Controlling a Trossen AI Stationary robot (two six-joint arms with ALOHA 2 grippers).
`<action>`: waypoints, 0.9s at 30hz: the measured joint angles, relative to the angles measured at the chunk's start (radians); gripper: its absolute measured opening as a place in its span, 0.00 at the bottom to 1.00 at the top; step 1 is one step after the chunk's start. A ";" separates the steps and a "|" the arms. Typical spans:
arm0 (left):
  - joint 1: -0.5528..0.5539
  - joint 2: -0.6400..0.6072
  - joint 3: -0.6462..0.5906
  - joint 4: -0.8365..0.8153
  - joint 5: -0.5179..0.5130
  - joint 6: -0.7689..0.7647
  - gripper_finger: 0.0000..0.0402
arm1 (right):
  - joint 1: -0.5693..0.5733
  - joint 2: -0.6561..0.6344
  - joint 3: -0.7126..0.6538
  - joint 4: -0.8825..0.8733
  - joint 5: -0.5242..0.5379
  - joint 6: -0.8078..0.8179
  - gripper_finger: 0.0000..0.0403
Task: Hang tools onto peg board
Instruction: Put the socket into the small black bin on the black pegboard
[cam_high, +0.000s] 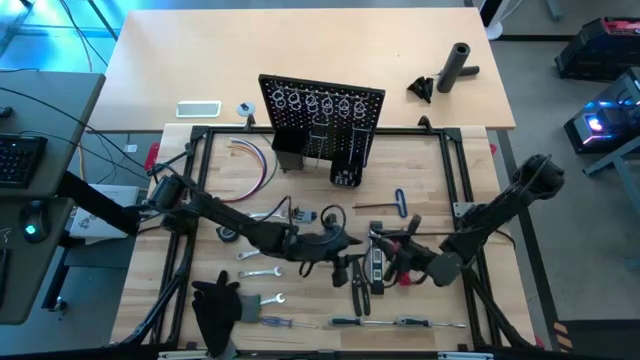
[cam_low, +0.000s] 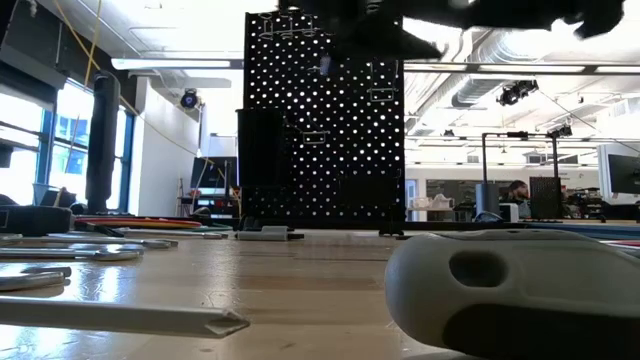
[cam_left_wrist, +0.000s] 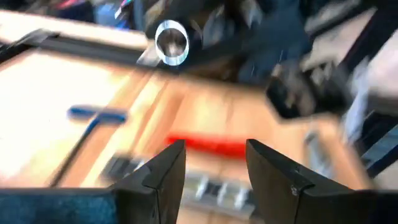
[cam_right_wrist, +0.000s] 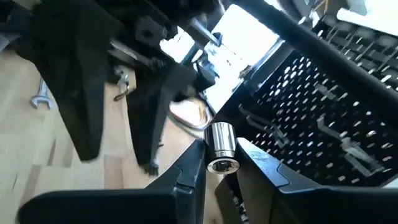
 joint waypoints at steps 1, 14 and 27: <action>-0.008 -0.009 0.000 -0.063 -0.027 -0.004 0.40 | -0.018 0.000 0.000 -0.025 -0.017 0.033 0.16; -0.164 -0.025 -0.001 -0.572 -0.397 -0.156 0.41 | -0.350 0.000 0.000 -0.091 -0.301 0.242 0.16; -0.195 -0.025 -0.225 -0.392 -0.423 -0.191 0.41 | -0.686 0.025 0.000 -0.122 -0.629 0.355 0.16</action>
